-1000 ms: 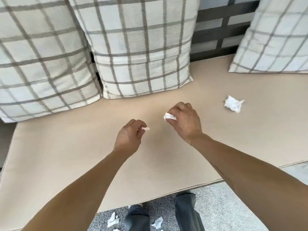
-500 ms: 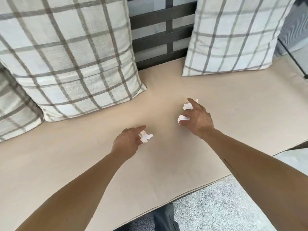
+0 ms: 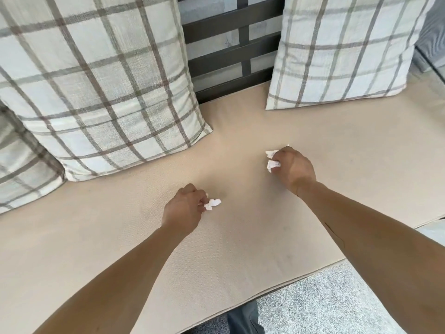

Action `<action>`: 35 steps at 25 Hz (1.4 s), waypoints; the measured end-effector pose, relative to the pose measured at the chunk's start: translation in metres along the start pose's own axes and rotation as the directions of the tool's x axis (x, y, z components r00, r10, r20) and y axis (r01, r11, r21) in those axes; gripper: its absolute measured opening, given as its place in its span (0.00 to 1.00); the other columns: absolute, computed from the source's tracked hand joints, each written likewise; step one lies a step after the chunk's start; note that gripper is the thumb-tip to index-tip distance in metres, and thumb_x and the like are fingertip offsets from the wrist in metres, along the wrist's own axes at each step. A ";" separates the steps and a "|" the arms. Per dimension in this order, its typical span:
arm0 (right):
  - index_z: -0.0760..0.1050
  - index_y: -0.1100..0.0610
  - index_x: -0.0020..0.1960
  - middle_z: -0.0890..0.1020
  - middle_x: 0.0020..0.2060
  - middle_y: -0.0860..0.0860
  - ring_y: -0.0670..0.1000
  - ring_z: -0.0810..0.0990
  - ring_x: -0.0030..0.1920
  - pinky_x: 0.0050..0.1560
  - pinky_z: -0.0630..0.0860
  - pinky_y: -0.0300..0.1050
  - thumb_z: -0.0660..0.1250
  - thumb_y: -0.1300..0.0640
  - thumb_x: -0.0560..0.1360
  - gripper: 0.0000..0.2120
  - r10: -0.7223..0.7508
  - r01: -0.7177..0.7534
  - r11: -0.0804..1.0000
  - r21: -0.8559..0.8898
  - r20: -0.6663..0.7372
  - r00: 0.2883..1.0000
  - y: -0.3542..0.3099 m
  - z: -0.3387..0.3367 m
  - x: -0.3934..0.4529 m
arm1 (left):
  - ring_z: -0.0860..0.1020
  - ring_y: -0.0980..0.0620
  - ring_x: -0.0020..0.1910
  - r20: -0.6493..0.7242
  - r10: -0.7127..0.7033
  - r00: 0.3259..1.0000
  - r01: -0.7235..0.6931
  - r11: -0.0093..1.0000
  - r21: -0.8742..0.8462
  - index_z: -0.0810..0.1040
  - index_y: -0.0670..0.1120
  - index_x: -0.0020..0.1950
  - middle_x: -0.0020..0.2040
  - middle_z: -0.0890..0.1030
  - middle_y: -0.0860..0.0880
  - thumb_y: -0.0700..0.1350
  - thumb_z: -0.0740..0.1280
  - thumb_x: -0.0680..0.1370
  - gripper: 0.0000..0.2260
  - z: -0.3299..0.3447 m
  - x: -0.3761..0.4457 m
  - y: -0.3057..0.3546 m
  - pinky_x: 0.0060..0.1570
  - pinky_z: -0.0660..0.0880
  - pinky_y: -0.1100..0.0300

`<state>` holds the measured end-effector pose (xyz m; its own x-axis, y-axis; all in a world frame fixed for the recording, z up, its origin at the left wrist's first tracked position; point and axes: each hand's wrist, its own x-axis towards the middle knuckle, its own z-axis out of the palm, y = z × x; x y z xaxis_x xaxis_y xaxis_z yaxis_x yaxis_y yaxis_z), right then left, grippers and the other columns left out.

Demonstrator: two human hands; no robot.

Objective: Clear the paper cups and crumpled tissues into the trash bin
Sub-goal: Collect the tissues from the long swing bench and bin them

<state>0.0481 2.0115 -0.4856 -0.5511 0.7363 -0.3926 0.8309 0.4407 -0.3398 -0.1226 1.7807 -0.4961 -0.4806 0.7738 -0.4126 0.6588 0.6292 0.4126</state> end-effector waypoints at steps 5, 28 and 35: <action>0.82 0.55 0.40 0.84 0.51 0.50 0.55 0.76 0.39 0.35 0.67 0.41 0.62 0.63 0.69 0.11 0.170 -0.171 0.973 0.156 0.019 0.985 -0.003 -0.011 0.004 | 0.75 0.53 0.51 0.002 -0.001 1.000 0.001 0.999 0.042 0.79 0.53 0.53 0.55 0.73 0.57 0.44 0.69 0.77 0.06 -0.001 -0.006 0.002 0.43 0.74 0.55; 0.80 0.41 0.50 0.78 0.42 0.42 0.45 0.77 0.41 0.37 0.68 0.38 0.69 0.49 0.73 0.07 -0.277 0.353 0.920 0.172 -0.353 0.894 -0.273 -0.139 -0.254 | 0.76 0.56 0.40 -0.400 0.056 0.915 -0.147 0.969 -0.201 0.83 0.50 0.54 0.45 0.76 0.54 0.37 0.63 0.78 0.13 -0.284 -0.237 -0.056 0.44 0.73 0.64; 0.80 0.41 0.55 0.81 0.48 0.42 0.47 0.79 0.48 0.46 0.75 0.45 0.67 0.49 0.75 0.09 -0.464 0.524 0.850 0.051 -0.396 0.792 -0.381 -0.170 -0.347 | 0.78 0.54 0.46 -0.553 -0.004 0.833 -0.193 0.935 -0.299 0.86 0.46 0.49 0.47 0.78 0.53 0.33 0.63 0.75 0.14 -0.359 -0.340 -0.077 0.43 0.66 0.77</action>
<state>-0.0641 1.6751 -0.0750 -0.7916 0.5822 0.1856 0.4138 0.7342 -0.5383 -0.2176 1.4962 -0.0961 -0.7234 0.6827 0.1031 0.5355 0.4605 0.7080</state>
